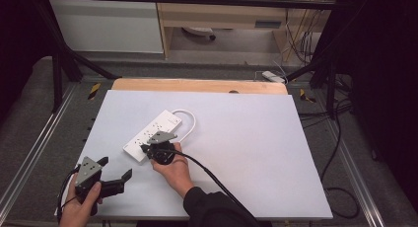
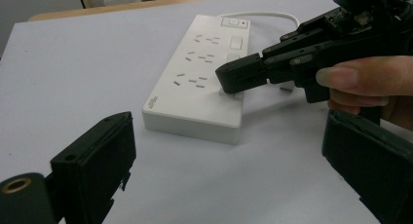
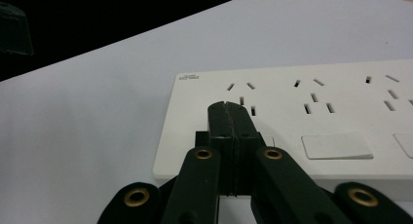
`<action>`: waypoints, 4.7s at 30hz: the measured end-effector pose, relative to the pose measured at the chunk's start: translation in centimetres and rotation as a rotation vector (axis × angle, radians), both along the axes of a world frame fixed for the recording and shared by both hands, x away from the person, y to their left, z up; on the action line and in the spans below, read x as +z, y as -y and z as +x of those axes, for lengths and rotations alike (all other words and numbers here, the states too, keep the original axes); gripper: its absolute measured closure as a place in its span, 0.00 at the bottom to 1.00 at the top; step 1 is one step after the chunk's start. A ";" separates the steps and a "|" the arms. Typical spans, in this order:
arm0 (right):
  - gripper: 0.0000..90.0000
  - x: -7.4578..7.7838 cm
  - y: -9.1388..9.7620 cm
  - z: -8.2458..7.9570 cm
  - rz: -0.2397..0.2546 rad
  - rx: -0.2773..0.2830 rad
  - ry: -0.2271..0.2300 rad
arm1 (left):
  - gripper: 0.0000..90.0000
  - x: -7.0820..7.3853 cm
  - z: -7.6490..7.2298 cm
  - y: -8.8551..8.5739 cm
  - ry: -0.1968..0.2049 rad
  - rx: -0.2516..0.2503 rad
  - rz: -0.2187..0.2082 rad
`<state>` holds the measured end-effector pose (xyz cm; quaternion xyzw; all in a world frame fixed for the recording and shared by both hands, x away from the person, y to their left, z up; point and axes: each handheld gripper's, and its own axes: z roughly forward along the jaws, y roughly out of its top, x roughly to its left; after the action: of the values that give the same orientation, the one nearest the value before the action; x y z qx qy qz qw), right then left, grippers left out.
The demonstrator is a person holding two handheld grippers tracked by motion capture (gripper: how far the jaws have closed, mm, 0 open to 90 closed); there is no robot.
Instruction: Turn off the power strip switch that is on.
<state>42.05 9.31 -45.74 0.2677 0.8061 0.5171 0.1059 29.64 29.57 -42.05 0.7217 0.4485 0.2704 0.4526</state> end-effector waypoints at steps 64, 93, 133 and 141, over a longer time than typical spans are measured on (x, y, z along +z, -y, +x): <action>0.72 4.8 4.9 -0.4 0.058 -0.029 0.016 | 0.06 0.0 0.0 0.0 0.002 0.001 0.001; 0.06 8.7 11.4 0.2 0.046 -0.102 0.049 | 0.06 0.0 0.0 0.0 -0.004 0.000 0.003; 0.04 10.0 29.4 -1.7 0.100 -0.346 0.094 | 0.06 -0.1 0.0 -0.1 -0.002 0.003 -0.001; 0.03 9.1 32.4 -2.7 0.110 -0.404 0.102 | 0.06 -0.1 0.0 -0.1 0.000 0.003 -0.008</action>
<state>39.32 -23.14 -36.59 0.4028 0.7003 0.5413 0.2331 29.64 29.64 -42.16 0.7191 0.4506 0.2693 0.4553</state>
